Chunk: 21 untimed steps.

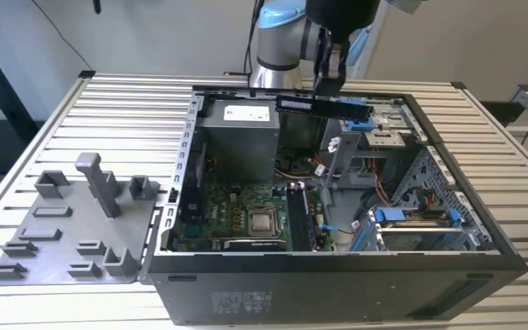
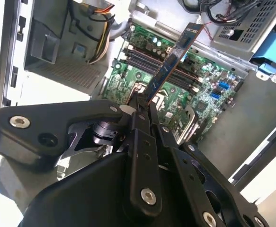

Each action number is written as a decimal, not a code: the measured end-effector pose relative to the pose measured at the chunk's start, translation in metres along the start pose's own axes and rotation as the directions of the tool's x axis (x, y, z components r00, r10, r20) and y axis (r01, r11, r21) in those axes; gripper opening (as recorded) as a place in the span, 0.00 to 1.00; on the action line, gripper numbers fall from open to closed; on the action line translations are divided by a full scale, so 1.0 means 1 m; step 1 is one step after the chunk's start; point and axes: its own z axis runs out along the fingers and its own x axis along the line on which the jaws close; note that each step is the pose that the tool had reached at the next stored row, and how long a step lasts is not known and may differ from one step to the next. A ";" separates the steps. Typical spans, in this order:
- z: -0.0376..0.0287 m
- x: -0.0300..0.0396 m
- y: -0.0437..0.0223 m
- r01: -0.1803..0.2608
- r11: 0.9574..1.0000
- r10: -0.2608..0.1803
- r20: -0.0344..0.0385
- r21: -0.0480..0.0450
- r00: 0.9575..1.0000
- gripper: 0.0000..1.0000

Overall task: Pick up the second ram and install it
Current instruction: 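Insert the second ram into the second slot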

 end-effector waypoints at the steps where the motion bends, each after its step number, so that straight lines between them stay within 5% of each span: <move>1: 0.0001 0.0000 0.0000 -0.015 1.000 0.015 0.000 0.001 1.000 0.14; 9: 0.0006 0.0000 0.0000 -0.138 0.990 0.138 -0.002 0.009 0.990 0.14; 21: 0.0012 0.0001 0.0000 -0.289 0.957 0.289 -0.004 0.018 0.957 0.14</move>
